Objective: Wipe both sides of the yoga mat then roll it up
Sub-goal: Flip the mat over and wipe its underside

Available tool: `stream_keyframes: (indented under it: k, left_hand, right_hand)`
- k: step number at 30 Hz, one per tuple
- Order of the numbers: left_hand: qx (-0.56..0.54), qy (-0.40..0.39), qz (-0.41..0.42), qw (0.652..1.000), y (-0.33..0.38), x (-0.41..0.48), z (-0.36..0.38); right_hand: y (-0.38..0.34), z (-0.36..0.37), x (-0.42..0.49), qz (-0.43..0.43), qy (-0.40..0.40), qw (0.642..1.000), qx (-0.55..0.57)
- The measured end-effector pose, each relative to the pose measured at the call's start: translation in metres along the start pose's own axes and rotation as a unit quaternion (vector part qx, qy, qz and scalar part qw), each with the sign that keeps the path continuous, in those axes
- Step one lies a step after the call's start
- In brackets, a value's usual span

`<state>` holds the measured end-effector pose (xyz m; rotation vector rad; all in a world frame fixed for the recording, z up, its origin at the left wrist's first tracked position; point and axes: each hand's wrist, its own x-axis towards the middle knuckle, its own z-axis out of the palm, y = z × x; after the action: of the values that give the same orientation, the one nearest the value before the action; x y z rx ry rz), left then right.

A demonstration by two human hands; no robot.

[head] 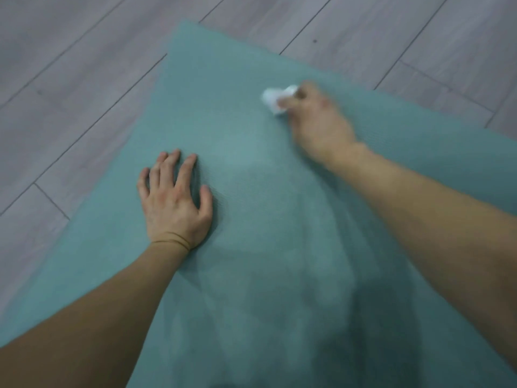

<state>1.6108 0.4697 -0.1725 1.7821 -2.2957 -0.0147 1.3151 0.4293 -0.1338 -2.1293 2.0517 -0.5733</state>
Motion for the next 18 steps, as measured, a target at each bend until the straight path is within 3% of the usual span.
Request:
stream_keyframes:
  k: [2, 4, 5, 7, 9, 10, 11, 13, 16, 18]
  left_hand:
    - [0.005, 0.002, 0.0, 1.0, 0.0, 0.0, 0.0]
    - [0.007, 0.001, 0.004, 1.0, 0.0, 0.001, 0.0]
    - [0.005, -0.001, 0.005, 1.0, 0.0, 0.001, 0.0]
    - [0.002, 0.0, 0.006, 1.0, 0.0, 0.002, 0.0]
    - [-0.002, 0.004, 0.009, 1.0, -0.002, 0.002, 0.001]
    - [-0.006, 0.006, 0.01, 1.0, -0.002, 0.001, 0.001]
    - [-0.009, 0.009, 0.01, 1.0, -0.002, 0.001, 0.0]
    - [-0.012, 0.016, 0.008, 1.0, -0.001, 0.002, 0.0]
    - [-0.015, 0.021, 0.008, 1.0, 0.0, 0.002, 0.001]
    - [-0.014, 0.018, 0.009, 1.0, 0.0, 0.002, 0.001]
  right_hand:
    - [0.015, -0.004, 0.021, 0.194, 0.095, 0.976, -0.005]
    - [-0.013, 0.007, 0.014, 0.211, 0.088, 0.973, 0.012]
    - [-0.034, 0.017, 0.001, 0.161, 0.048, 0.985, 0.044]
    - [-0.077, 0.035, -0.037, -0.03, -0.049, 0.993, 0.108]
    - [-0.094, 0.034, -0.061, -0.203, -0.131, 0.961, 0.136]
    - [-0.083, 0.027, -0.056, -0.237, -0.139, 0.953, 0.128]
    - [-0.068, 0.02, -0.04, -0.218, -0.118, 0.964, 0.099]
    - [-0.027, 0.005, 0.005, -0.053, -0.03, 0.998, 0.025]
    - [0.014, -0.008, 0.047, 0.214, 0.124, 0.969, -0.004]
    - [-0.006, 0.007, 0.044, 0.232, 0.114, 0.966, 0.01]
